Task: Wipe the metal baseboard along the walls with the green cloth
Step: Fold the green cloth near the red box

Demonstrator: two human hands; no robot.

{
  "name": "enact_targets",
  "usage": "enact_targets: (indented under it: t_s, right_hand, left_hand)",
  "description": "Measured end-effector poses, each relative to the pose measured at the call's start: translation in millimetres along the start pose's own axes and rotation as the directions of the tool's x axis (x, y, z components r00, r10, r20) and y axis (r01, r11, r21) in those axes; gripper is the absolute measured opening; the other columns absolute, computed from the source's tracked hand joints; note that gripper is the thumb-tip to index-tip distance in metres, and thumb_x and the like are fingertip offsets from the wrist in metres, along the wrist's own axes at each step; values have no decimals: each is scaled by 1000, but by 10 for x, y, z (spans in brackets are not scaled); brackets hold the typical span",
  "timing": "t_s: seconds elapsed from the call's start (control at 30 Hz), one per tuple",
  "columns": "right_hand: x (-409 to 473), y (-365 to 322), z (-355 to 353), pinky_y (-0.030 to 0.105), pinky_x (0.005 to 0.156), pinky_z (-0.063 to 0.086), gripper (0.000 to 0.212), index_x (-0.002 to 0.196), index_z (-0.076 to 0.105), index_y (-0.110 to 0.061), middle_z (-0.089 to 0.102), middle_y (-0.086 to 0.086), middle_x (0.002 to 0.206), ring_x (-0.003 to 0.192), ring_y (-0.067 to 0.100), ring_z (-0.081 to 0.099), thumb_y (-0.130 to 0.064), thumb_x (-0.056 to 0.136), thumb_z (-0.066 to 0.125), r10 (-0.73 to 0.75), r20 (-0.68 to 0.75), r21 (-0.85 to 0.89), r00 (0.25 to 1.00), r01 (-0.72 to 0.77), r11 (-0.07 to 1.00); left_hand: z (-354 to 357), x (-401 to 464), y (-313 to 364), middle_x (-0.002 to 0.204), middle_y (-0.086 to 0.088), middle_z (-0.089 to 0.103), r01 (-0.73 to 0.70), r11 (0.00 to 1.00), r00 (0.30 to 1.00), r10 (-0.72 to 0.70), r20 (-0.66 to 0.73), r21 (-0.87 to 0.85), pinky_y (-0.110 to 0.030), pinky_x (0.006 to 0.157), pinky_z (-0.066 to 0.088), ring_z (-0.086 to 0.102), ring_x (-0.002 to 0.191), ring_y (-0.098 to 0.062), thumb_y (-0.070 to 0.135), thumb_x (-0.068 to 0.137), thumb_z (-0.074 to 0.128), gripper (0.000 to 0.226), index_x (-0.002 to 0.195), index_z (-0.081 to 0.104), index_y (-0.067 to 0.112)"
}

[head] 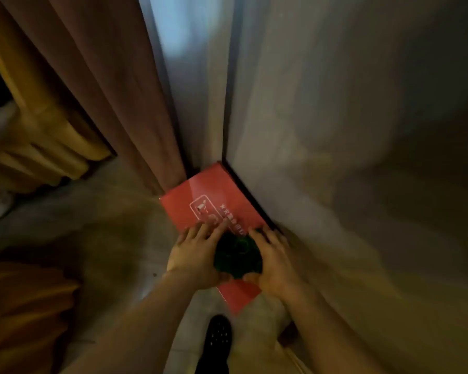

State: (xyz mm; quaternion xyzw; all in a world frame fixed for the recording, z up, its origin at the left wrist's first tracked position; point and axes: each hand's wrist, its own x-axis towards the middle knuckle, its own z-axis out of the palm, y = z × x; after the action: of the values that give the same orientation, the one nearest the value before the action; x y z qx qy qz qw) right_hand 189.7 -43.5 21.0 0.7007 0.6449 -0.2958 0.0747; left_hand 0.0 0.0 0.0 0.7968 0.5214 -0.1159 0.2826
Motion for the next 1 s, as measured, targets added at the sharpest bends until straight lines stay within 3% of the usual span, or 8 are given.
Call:
enact_targets:
  t_s: [0.13,0.23,0.37,0.43,0.53,0.6,0.83,1.0]
  right_hand:
    - [148,90,189,50,122,14,113,155,3,-40,7,3,166,152,28,0,-49,73,80,-31,-18,-139,999,28,990]
    - [197,86,329,47,122,14,109,155,-1,-40,4,2,166,152,27,-3,-41,79,77,-77,13,-177,997,78,981]
    - [206,52,461,41,114,33,75,155,19,-36,20,7,162,148,29,17,-20,93,58,-99,-21,-82,995,97,992]
    - [194,42,491,35,100,42,63,150,32,-33,33,4,153,137,27,33,-17,93,53,-96,-61,-80,994,91,993]
    - [185,37,487,29,82,43,51,138,45,-31,43,2,138,121,24,44,-18,90,58,-99,-93,-91,991,90,992]
    - [154,14,457,29,79,41,46,132,50,-28,46,3,132,117,24,46,-17,88,59,-94,-84,-84,992,87,993]
    - [-98,-135,263,33,87,46,49,129,52,-24,49,2,128,114,24,47,-10,83,64,-68,-125,-23,990,65,998]
    - [-390,-377,-2,35,78,51,53,123,58,-23,54,3,119,105,25,52,-3,75,68,-77,-242,-25,967,73,997]
  left_hand:
    - [300,111,-12,168,2,-5,-20,999,1000,21,-22,28,-44,123,2,-1,153,-24,66,72,75,125,154,-15,39]
    - [480,119,-14,168,-1,-1,-30,998,998,33,-50,62,-41,122,-3,0,154,-24,58,76,76,120,156,-10,36]
    - [600,153,26,162,1,23,-30,994,988,46,-146,109,-40,121,18,21,147,-24,43,85,72,99,157,6,31]
    - [636,158,47,155,2,31,-9,996,989,22,-146,88,-39,113,33,32,140,-24,41,87,71,87,154,16,31]
    - [648,155,74,146,1,42,17,998,991,-8,-135,64,-39,101,45,40,134,-24,36,92,65,64,145,29,30]
    - [622,149,84,144,1,45,16,998,993,-8,-114,67,-39,98,47,42,133,-25,33,93,65,60,143,32,29]
    - [329,-31,71,137,4,51,-14,995,985,30,-173,96,-40,100,42,50,125,-25,35,93,64,52,138,39,33]
    - [-59,-327,73,123,4,58,-44,993,965,70,-253,108,-42,91,46,55,113,-27,35,96,60,39,131,45,33]
